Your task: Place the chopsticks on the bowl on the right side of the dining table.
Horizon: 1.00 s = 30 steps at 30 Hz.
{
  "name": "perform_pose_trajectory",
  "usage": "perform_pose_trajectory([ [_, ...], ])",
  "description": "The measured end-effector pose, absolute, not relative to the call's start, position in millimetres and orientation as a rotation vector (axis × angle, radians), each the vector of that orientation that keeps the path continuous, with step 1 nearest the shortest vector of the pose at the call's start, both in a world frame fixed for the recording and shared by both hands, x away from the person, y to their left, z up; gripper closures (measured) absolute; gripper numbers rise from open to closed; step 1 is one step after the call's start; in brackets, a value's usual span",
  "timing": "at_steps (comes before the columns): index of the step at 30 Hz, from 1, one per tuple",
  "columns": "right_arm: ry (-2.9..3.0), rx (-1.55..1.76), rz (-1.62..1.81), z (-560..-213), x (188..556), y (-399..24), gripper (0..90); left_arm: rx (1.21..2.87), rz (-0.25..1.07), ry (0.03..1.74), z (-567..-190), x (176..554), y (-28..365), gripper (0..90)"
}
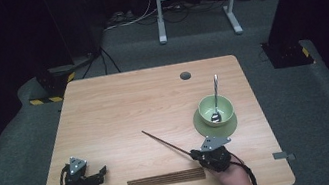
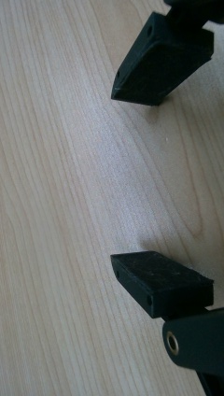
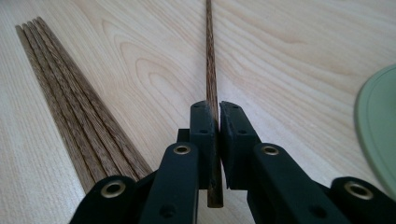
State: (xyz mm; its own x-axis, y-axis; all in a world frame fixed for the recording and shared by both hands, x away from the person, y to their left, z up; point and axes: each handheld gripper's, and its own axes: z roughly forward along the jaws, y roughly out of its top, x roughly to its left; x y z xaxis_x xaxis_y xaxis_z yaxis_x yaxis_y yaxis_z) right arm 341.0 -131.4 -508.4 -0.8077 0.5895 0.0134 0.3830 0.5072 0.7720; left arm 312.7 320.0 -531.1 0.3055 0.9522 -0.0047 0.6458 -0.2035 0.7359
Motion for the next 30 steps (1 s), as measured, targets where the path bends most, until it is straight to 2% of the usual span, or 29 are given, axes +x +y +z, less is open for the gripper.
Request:
perform_pose_trajectory([
  [30,2.339,0.871,1.277,-479.2,341.4,-164.8,84.4,1.938,0.619,1.416,-531.1,312.4,319.7,18.5],
])
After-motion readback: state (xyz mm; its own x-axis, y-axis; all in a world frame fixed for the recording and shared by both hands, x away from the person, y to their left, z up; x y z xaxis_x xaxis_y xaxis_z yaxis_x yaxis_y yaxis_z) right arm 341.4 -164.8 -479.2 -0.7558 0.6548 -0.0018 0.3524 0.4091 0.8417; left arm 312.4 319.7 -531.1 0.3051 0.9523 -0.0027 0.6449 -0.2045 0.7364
